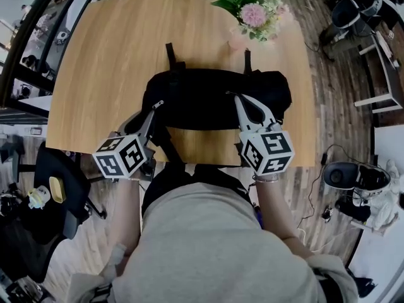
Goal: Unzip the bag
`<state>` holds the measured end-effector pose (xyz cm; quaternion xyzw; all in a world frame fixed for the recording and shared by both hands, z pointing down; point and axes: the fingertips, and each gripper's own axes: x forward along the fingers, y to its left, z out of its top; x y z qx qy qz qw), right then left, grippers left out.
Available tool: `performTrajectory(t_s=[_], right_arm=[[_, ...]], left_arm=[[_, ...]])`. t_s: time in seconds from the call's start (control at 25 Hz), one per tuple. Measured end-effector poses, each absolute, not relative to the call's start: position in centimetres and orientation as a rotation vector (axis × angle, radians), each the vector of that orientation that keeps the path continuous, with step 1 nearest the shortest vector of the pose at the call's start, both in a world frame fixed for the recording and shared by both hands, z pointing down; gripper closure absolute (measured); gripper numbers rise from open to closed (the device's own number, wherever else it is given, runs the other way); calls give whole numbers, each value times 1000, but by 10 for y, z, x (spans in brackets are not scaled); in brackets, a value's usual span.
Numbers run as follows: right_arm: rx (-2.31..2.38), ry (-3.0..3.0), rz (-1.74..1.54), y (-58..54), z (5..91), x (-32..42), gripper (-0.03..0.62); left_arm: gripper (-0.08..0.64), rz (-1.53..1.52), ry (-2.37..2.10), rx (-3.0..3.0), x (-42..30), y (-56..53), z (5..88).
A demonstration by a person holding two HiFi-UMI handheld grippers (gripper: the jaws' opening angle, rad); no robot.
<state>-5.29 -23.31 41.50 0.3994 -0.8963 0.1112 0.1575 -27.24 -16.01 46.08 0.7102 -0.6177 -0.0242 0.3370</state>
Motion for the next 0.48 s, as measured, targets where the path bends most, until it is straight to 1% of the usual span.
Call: performTrajectory(t_s=[0.2, 0.28, 0.4, 0.48], right_arm=[[1109, -2612, 388, -233, 413, -51, 581], [1106, -2640, 452, -234, 411, -53, 583], [1087, -2658, 495, -234, 410, -52, 583], [1070, -2664, 512, -234, 409, -53, 583]], left_arm=[[463, -18, -1707, 1821, -273, -159, 460], [424, 6, -1775, 1804, -276, -157, 457], [336, 43, -1939, 1773, -289, -152, 446], [327, 77, -2010, 1792, -294, -152, 436]])
